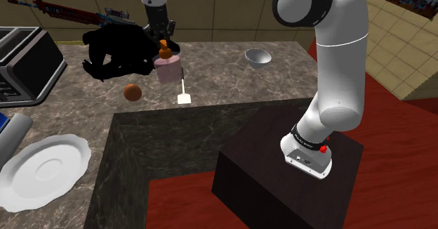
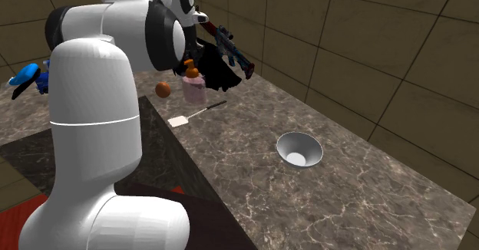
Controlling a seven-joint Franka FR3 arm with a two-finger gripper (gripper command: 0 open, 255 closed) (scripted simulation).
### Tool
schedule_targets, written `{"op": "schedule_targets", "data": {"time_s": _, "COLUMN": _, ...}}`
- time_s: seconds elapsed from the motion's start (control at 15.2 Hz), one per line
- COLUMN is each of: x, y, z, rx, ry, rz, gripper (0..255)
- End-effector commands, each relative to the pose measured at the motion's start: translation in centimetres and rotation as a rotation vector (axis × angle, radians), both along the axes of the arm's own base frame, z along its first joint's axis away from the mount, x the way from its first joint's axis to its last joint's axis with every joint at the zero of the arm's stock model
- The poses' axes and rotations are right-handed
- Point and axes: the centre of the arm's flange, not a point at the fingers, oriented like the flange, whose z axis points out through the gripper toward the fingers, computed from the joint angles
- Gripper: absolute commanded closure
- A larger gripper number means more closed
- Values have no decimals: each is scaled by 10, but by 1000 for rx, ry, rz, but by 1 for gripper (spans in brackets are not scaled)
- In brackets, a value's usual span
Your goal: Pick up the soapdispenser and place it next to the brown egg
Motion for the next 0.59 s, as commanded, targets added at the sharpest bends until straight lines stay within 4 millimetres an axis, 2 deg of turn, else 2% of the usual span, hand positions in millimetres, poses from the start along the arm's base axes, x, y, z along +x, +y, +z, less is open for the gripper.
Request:
{"op": "schedule_targets", "data": {"time_s": 0.0, "x": 0, "y": 1, "z": -10, "rx": 0, "ry": -1, "rz": 0, "gripper": 255}}
{"op": "schedule_targets", "data": {"time_s": 0.13, "x": 0, "y": 1, "z": -21, "rx": 0, "ry": -1, "rz": 0, "gripper": 255}}
{"op": "schedule_targets", "data": {"time_s": 0.53, "x": 0, "y": 1, "z": -21, "rx": 0, "ry": -1, "rz": 0, "gripper": 255}}
